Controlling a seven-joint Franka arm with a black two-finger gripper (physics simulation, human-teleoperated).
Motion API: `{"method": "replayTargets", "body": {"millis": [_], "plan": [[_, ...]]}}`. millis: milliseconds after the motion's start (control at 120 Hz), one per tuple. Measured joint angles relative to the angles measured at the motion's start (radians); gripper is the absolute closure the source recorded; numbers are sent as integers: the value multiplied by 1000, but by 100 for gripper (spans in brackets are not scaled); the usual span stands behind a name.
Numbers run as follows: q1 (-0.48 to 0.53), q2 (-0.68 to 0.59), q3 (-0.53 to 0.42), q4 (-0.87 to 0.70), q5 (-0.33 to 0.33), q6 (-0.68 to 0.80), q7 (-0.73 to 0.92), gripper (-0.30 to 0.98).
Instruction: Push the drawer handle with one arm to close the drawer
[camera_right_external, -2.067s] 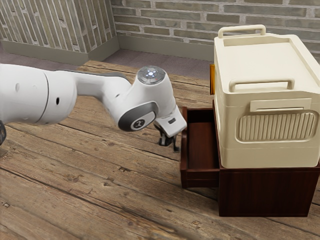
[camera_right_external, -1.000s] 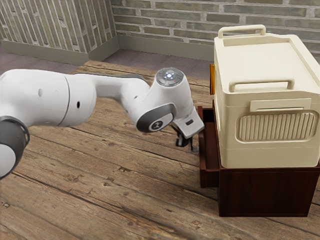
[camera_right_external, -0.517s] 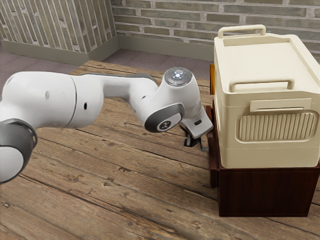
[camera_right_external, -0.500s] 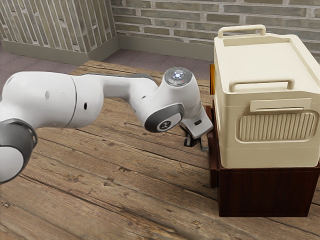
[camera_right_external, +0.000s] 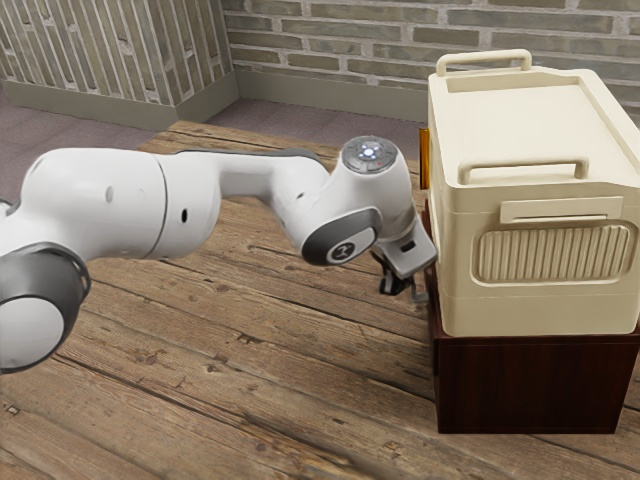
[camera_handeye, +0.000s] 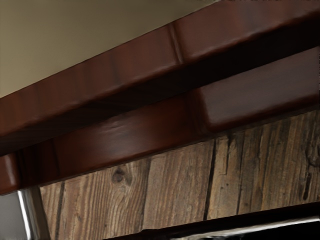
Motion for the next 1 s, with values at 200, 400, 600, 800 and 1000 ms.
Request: {"method": "replayTargets", "body": {"millis": [200,400,600,800,1000], "plan": [[3,15,-3,23,-1,-5,53,79],[20,-111,25,-154,-79,4,39,79],[186,-616,53,-563,-184,-71,-58,70],[464,-790,70,-245,-259,-514,-255,30],[534,-784,71,-229,-281,-700,-384,12]]}}
